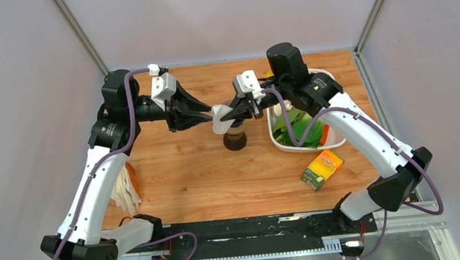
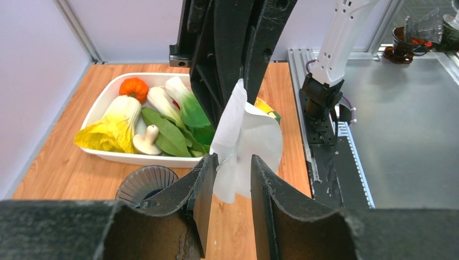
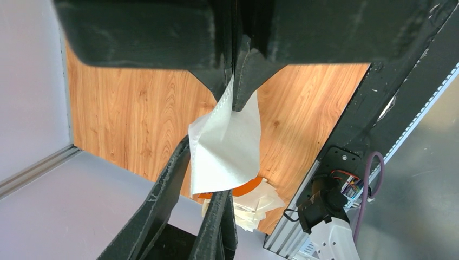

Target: Place the coffee filter in the dripper

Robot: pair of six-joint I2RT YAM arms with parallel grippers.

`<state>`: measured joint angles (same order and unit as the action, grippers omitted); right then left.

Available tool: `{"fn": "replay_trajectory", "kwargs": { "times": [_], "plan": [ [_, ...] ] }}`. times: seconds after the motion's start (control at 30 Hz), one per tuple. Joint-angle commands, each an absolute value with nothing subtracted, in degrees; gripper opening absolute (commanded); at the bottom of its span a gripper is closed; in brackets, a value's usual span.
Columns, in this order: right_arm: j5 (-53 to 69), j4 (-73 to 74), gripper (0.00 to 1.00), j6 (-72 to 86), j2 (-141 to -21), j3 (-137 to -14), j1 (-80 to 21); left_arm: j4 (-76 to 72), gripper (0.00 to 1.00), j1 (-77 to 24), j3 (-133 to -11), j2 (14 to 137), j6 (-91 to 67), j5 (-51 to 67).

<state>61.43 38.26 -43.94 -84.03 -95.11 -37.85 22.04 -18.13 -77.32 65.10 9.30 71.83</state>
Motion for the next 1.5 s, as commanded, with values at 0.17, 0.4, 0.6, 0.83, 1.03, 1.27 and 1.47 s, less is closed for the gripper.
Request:
{"fn": "replay_trajectory", "kwargs": {
  "times": [0.17,0.4,0.6,0.83,1.03,1.27,1.47],
  "plan": [
    [65.18,35.36,0.0,-46.31,-83.37,-95.19,-38.14,20.23,0.42,-19.05,-77.21,64.9,10.93,67.8],
    [64.43,35.32,0.0,-46.24,-83.21,-94.75,-38.07,18.19,0.6,-19.0,-75.26,63.55,9.42,67.23],
    [64.45,34.46,0.0,-45.33,-83.28,-94.89,-37.96,13.47,0.61,-19.02,-73.35,62.93,5.0,67.12],
    [65.4,27.93,0.0,-38.39,-83.44,-95.74,-37.97,6.25,0.46,-19.07,-70.05,63.11,1.88,67.9],
    [65.66,24.84,0.0,-35.21,-82.93,-95.65,-37.97,0.39,0.36,-19.06,-67.5,63.37,-1.44,68.13],
    [64.88,20.42,0.0,-29.77,-82.97,-94.8,-37.56,-7.35,0.29,-19.05,-66.22,63.38,-4.93,68.85],
    [63.65,18.96,0.17,-27.46,-81.89,-93.43,-36.02,-4.56,0.01,-19.07,-67.17,63.05,-4.39,68.51]
  ]
}}
